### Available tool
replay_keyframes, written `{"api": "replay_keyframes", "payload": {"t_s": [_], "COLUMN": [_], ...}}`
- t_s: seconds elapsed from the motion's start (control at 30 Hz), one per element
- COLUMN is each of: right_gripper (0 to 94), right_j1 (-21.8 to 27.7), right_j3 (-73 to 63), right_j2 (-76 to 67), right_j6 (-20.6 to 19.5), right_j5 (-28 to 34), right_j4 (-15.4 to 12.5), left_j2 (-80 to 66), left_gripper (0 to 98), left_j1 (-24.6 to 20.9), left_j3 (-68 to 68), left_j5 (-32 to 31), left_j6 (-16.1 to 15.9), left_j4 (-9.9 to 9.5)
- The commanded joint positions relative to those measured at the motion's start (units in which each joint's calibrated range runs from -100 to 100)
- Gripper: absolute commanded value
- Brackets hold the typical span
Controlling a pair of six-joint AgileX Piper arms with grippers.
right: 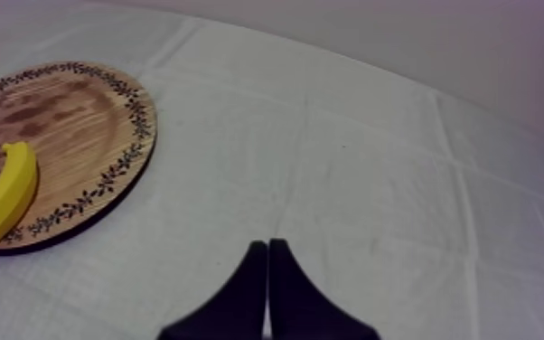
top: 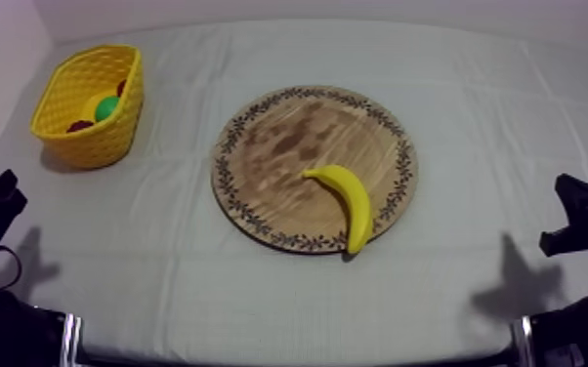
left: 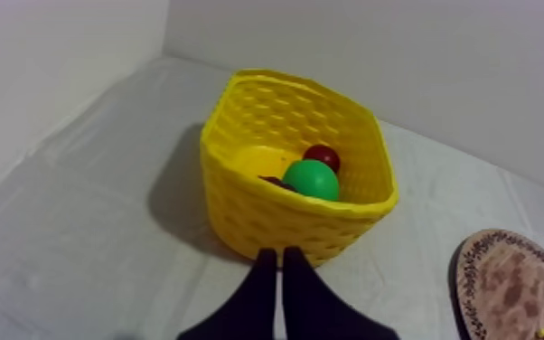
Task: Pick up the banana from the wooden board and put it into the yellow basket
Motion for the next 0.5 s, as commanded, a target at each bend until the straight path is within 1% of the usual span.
{"api": "replay_keyframes", "payload": {"t_s": [0.0,0.1,0.2,0.47], "right_gripper": [0.3,0.3,0.3,0.3], "right_j1": [0.0,0.0,0.0,0.0], "right_j3": [0.0,0.0,0.0,0.0], "right_j2": [0.0,0.0,0.0,0.0], "right_j6": [0.0,0.0,0.0,0.0], "right_j5": [0.1,0.1,0.1,0.1], "right_j4": [0.0,0.0,0.0,0.0], "left_j2": [0.0,0.0,0.0,-0.2], "left_gripper": [0.1,0.1,0.1,0.1], "left_j1": [-0.1,0.1,1.5,11.6], "left_j3": [0.0,0.0,0.0,0.0], "left_j5": [0.0,0.0,0.0,-0.1], "left_j6": [0.0,0.0,-0.2,0.0], "left_j4": [-0.01,-0.01,-0.01,-0.1]}}
